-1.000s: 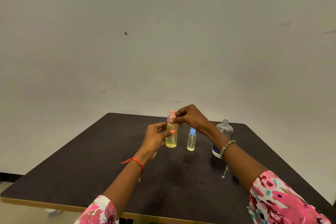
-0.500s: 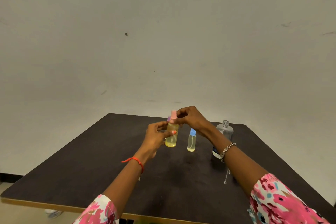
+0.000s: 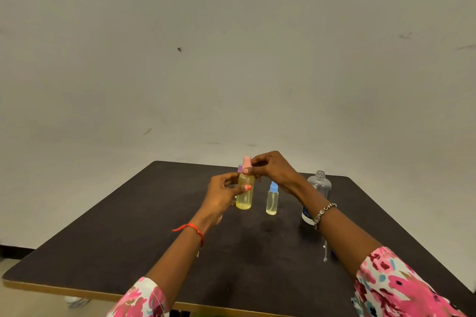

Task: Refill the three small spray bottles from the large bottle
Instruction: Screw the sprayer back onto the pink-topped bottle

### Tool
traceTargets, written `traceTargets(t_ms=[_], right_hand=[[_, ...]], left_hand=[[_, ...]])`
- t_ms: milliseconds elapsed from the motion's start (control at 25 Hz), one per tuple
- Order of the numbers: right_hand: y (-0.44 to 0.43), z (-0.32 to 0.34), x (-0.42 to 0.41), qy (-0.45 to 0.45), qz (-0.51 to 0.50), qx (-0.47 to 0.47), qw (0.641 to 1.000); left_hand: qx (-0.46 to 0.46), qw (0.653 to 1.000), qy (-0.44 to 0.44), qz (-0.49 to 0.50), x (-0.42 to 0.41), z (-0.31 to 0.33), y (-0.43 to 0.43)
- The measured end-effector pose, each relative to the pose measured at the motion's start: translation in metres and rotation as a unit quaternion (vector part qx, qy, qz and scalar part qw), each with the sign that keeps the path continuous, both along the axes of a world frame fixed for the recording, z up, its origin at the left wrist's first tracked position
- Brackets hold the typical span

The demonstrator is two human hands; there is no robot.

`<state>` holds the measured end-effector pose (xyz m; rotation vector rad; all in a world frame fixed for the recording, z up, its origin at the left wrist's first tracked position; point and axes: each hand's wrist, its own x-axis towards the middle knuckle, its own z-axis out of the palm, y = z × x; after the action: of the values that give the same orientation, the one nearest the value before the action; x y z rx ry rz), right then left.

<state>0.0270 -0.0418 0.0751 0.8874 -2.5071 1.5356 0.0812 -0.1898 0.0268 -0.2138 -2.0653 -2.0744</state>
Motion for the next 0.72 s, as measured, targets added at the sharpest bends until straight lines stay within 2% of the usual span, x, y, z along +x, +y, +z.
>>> traceTargets(t_ms=[160,360,640,720], right_hand=[[-0.006,-0.01,-0.002,0.015,-0.044,-0.014,0.999],[-0.002,-0.004,-0.004,-0.035,0.046,-0.016,0.998],[-0.013,-0.018,-0.003,-0.002,-0.058,-0.013,0.998],[-0.011,-0.014,-0.002,-0.013,-0.023,0.007,1.0]], left_hand=[[0.006,1.0,-0.006,0.001,0.0,-0.002,0.0],[-0.003,1.0,-0.011,0.004,-0.001,0.001,-0.003],[0.0,1.0,-0.004,-0.004,0.001,-0.003,-0.002],[-0.003,1.0,-0.005,-0.009,0.001,-0.003,-0.005]])
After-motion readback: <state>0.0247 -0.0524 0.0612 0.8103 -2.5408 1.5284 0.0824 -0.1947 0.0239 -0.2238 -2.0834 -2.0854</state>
